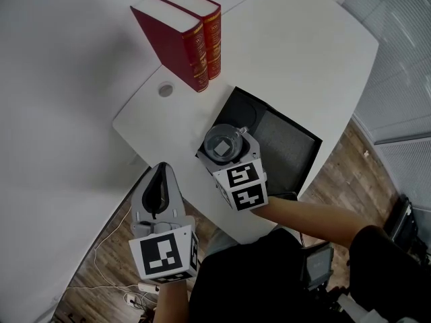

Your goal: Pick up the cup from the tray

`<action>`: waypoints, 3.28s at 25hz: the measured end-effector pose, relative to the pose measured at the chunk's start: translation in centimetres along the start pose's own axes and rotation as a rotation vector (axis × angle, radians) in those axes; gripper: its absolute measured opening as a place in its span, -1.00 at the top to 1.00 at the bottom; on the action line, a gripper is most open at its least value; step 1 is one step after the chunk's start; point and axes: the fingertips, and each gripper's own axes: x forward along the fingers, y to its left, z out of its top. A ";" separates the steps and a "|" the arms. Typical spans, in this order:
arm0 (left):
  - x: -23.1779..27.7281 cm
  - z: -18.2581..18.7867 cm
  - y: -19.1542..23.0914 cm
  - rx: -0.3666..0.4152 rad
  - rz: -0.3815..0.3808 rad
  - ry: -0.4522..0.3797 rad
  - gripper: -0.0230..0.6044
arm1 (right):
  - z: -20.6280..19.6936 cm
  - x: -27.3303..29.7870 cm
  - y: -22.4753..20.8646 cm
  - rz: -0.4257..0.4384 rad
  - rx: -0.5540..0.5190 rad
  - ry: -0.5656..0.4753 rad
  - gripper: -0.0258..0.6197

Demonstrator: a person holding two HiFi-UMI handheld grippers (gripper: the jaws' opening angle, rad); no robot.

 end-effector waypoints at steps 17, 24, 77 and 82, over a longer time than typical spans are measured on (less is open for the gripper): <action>0.1 0.3 0.2 0.004 0.000 -0.010 0.92 | 0.6 1.6 -0.2 -0.002 -0.157 0.035 -0.34; 0.0 0.4 -0.1 -0.004 0.002 -0.014 0.92 | 0.7 1.3 -0.5 0.014 -0.172 0.021 -0.29; -1.3 2.6 -2.4 0.036 -0.005 -0.069 0.92 | 5.4 -4.2 -1.1 0.149 -0.177 -0.131 -0.28; -1.6 3.0 -2.6 0.039 -0.008 -0.084 0.92 | 7.1 -5.5 -1.3 0.154 -0.177 -0.161 -0.28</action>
